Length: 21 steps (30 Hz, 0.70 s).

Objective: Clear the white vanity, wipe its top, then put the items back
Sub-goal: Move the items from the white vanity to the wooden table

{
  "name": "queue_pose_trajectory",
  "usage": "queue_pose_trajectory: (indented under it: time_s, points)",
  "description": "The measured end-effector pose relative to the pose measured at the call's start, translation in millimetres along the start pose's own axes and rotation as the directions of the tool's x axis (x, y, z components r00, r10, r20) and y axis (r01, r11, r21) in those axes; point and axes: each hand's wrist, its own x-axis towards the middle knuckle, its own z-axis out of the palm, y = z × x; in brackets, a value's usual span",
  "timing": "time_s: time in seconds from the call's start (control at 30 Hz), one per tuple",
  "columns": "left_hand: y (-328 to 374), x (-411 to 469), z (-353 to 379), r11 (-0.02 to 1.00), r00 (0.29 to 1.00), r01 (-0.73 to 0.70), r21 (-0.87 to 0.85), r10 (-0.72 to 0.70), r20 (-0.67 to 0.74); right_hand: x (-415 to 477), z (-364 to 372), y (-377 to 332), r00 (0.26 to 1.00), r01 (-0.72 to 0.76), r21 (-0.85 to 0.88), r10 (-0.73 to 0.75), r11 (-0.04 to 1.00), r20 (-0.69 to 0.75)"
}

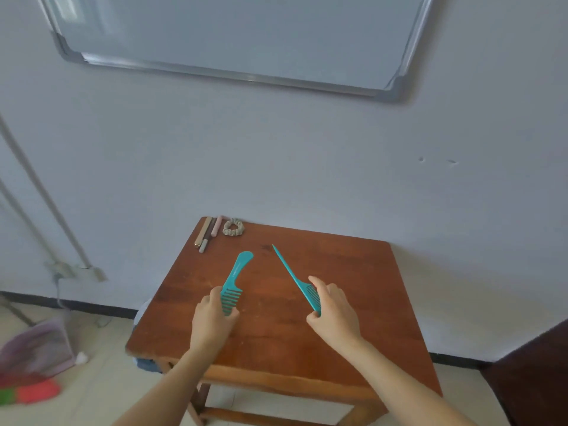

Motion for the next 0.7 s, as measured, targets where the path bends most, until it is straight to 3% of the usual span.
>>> queue_pose_trajectory:
  time_s: [0.4,0.7]
  points:
    - [25,102,51,0.988,0.992,0.115,0.099,-0.119,0.034,109,31,14,0.992,-0.065,0.072,0.057,0.995,0.11]
    - [14,147,59,0.981,1.0,-0.007,0.195,0.004,0.016,129,39,-5,0.977,-0.206,0.068,0.201,0.976,0.073]
